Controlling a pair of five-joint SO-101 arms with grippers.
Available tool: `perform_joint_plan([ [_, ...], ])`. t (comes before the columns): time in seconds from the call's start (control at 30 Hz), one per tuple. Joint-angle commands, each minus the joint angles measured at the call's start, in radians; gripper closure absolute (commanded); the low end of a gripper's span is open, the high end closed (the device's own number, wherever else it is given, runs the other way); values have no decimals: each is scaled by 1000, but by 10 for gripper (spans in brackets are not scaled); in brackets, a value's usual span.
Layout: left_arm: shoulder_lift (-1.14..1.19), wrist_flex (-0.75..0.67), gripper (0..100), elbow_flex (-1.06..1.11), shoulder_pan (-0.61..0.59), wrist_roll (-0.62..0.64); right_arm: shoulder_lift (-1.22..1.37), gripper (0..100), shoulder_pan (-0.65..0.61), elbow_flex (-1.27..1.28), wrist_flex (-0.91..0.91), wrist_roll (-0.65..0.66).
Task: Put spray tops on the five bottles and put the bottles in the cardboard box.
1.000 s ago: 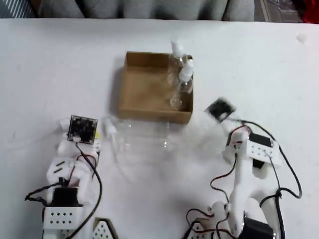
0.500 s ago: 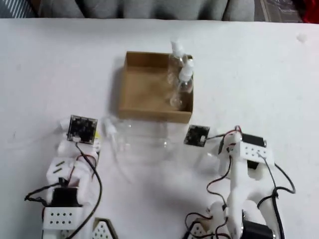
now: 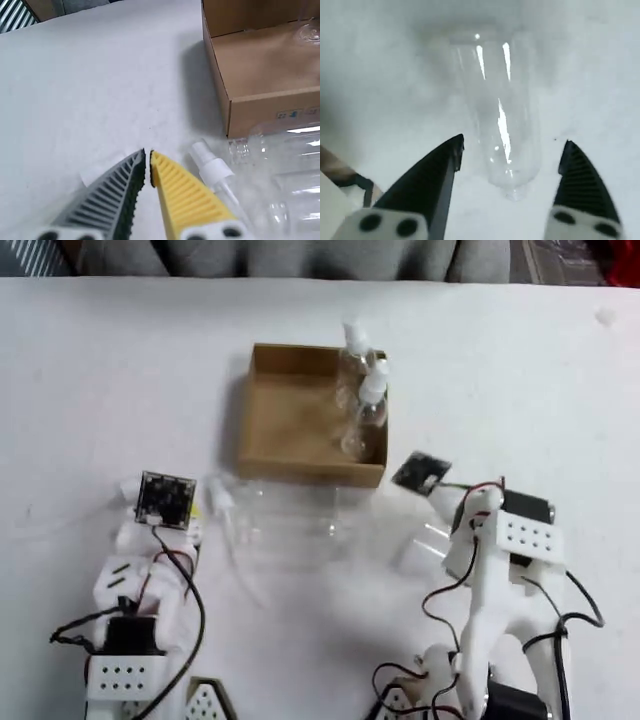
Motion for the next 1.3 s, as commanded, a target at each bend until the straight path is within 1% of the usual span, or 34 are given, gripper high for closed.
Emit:
perform_joint_plan([
  [0.0,-8,-20,976,-3,-13,-8,-27,900,31,-66,70,-61],
  [0.1,-8,-20,976,-3,-13,-8,-28,988,71,-66,90,-87],
  [0.23,-7,-18,976,-3,-13,-8,-28,967,165,-68,90,-135],
  [0.3,-7,-18,976,-3,-13,-8,-28,985,216,-66,91,-137],
  [0.4,-7,-18,976,-3,-13,-8,-45,981,295,-63,93,-137],
  [0.57,-7,-18,976,-3,-13,-8,-143,982,395,-11,97,-127],
  [0.67,-7,-18,976,-3,-13,-8,-214,982,404,29,102,-127],
  [0.87,-7,-15,976,-3,-13,-8,-323,982,398,121,197,-127],
  [1.0,-8,-6,976,-3,-13,-8,-387,982,397,219,197,-129],
  [1.07,-8,-6,976,-3,-13,-8,-414,982,394,264,176,-132],
  [1.17,-8,-6,976,-3,-13,-8,-423,982,355,331,97,-150],
  [1.27,-8,-6,976,-3,-13,-8,-409,982,303,391,-19,-249],
])
